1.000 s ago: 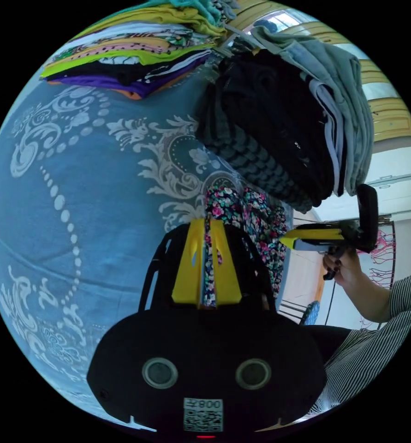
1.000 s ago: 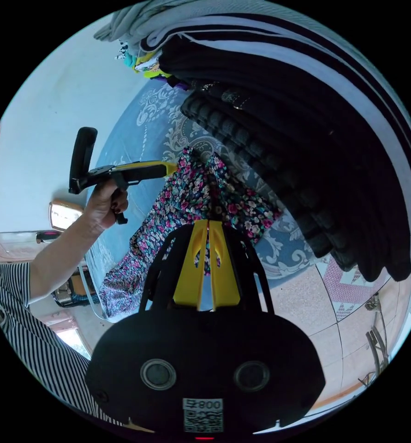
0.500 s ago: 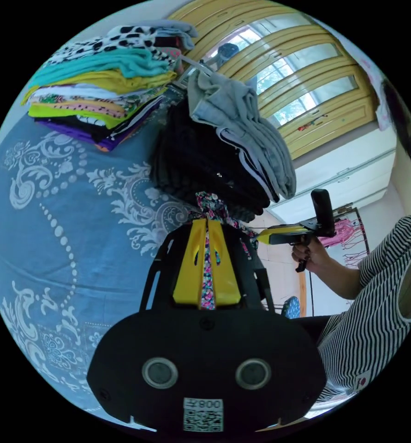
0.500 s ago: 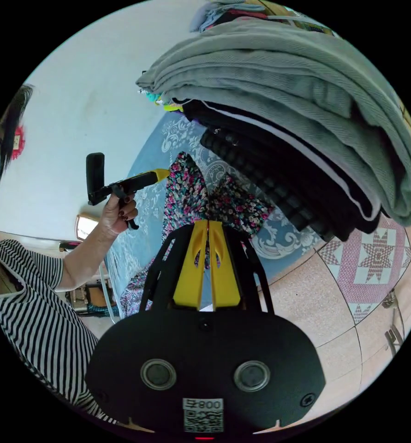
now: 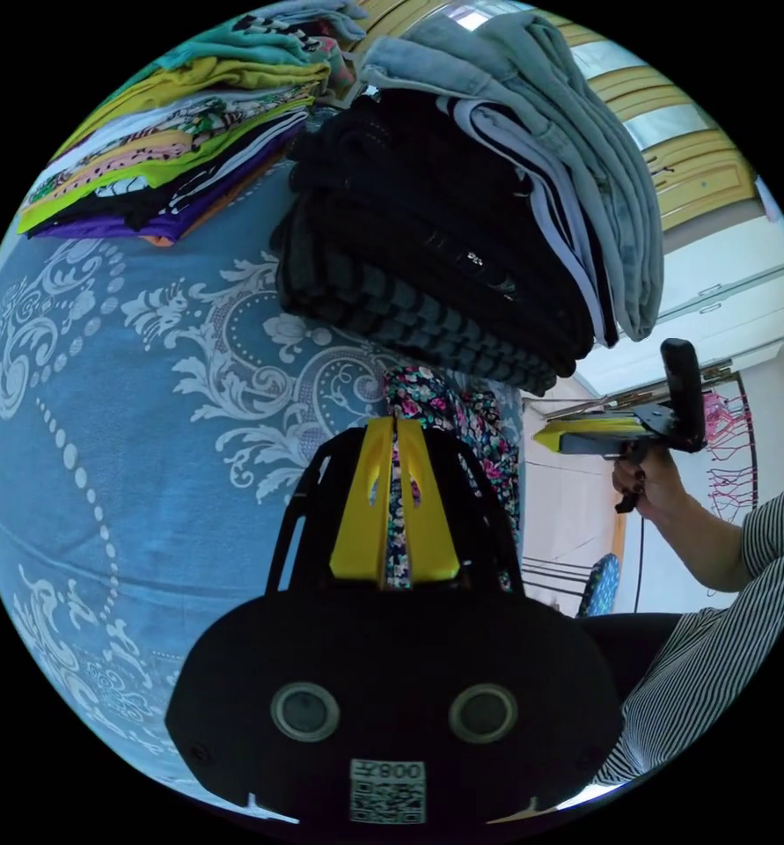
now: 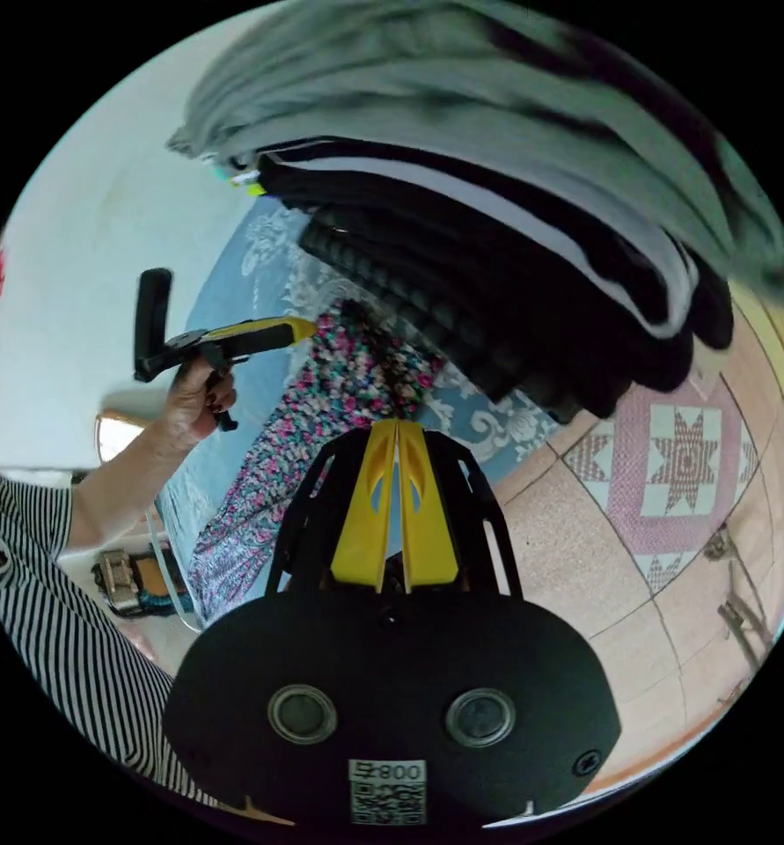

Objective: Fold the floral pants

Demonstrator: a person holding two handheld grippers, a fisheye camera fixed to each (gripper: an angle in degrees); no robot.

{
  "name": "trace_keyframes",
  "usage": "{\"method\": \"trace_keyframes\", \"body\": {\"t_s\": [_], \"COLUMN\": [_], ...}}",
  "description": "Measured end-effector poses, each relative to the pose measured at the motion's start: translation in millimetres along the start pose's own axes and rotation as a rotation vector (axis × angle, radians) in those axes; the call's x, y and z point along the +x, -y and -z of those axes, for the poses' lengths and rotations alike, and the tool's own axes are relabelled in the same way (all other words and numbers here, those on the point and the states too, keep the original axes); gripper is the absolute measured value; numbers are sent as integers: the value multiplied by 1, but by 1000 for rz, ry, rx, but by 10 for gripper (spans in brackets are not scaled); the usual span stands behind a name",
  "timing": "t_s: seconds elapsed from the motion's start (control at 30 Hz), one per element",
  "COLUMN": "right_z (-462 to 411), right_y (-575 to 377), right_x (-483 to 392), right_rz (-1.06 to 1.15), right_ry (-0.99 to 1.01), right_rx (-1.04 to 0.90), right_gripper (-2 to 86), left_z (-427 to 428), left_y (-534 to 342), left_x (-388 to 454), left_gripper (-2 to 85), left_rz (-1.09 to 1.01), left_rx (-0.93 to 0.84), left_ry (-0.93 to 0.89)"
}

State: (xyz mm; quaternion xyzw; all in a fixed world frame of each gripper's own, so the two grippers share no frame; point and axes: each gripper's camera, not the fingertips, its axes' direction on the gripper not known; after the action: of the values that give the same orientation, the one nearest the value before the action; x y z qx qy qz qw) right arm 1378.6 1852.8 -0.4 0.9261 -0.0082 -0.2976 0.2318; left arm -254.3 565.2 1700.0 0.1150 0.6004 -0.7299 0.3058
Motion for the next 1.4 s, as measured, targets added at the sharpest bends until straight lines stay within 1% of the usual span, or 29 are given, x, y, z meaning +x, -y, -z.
{"method": "trace_keyframes", "body": {"t_s": [0.07,0.1,0.13,0.2,0.23,0.3,0.37,0.43,0.5,0.53,0.63,0.77,0.87,0.93,1.0,1.07,1.13,1.17,1.23,1.27,1.33,1.4], "right_z": [-5,-19,-38,-64,-71,-65,-57,-42,-34,-31,-38,-73,-117,-122,-122,-123,-133,-139,-177,-190,-248,-285], "right_y": [3,6,8,9,10,9,7,1,-4,-8,-19,-25,-19,-19,-24,-32,-44,-48,-65,-71,-102,-128], "right_x": [-36,-61,-83,-105,-114,-118,-114,-112,-117,-124,-154,-190,-192,-191,-198,-214,-249,-260,-314,-328,-385,-422], "right_rz": [102,177,240,284,282,258,195,135,102,102,142,212,201,174,163,187,264,291,436,477,634,729], "right_ry": [37,50,15,-91,-144,-184,-220,-311,-362,-355,-311,-322,-372,-295,-293,-289,-208,-177,-35,-5,84,113], "right_rx": [-14,-62,-113,-161,-158,-95,-51,29,61,79,82,34,-76,-71,-61,-61,-83,-98,-212,-250,-422,-513], "right_gripper": [0,-1,-1,-1,-1,-1,-1,-1,-1,-1,-1,0,0,0,0,0,0,0,0,0,0,0], "left_z": [0,0,0,0,1,3,5,8,10,12,17,29,45,63,78,92,106,108,113,113,111,108], "left_y": [-6,-10,-14,-22,-27,-37,-48,-64,-77,-86,-111,-148,-190,-236,-280,-332,-412,-432,-515,-535,-607,-652], "left_x": [0,-1,-2,-2,-3,-3,-5,-8,-11,-13,-16,-22,-36,-53,-65,-74,-76,-75,-66,-63,-54,-51], "left_gripper": [4,4,4,4,4,4,5,5,5,6,7,9,12,14,14,14,12,11,7,6,4,2], "left_rz": [-1,0,4,5,3,-5,-8,-4,4,6,8,10,76,154,214,280,368,399,527,561,686,750], "left_rx": [0,0,-3,-6,-8,-8,-5,3,13,19,26,56,87,119,137,139,106,87,4,-16,-88,-124], "left_ry": [3,0,2,5,8,17,22,16,18,15,28,57,63,50,27,8,-35,-45,-90,-98,-123,-91]}}
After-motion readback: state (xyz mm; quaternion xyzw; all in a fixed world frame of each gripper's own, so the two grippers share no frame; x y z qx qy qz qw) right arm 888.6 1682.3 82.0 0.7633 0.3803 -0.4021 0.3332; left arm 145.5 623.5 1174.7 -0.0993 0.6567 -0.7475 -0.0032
